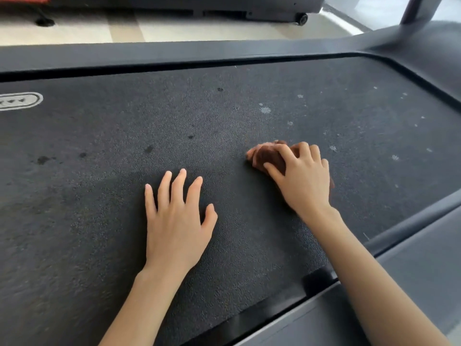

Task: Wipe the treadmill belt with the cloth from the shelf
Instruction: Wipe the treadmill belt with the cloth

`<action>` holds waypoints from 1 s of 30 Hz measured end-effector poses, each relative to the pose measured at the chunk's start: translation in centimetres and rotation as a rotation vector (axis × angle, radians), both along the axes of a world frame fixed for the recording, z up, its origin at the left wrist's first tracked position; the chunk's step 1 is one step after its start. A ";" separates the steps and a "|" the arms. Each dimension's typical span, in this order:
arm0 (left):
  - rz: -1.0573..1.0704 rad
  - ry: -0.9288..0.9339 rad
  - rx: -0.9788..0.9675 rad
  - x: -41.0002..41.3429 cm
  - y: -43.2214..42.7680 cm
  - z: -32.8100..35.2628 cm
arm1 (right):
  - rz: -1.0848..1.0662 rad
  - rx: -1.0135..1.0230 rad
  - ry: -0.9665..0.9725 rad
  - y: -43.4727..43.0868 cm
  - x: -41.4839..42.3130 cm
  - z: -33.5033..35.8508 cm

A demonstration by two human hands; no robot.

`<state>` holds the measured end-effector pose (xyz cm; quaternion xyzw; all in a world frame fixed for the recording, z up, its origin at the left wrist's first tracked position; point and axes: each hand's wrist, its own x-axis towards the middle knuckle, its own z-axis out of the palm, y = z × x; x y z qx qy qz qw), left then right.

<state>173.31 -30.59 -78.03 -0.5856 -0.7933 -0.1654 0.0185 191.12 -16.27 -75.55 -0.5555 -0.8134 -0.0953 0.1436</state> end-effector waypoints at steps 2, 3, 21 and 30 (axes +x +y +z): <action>-0.004 0.004 -0.006 0.1 0.0 0.0 | 0.063 0.052 0.028 -3.2 1.7 -0.2; -0.009 0.007 -0.012 0.1 -0.1 0.0 | 0.083 0.059 0.034 -4.8 2.7 -0.2; -0.376 0.018 -0.024 4.2 4.5 -0.4 | -0.119 -0.074 0.030 2.3 3.8 0.5; -0.373 0.040 0.009 4.2 4.5 -0.5 | 0.000 0.047 0.005 -5.8 6.6 -0.1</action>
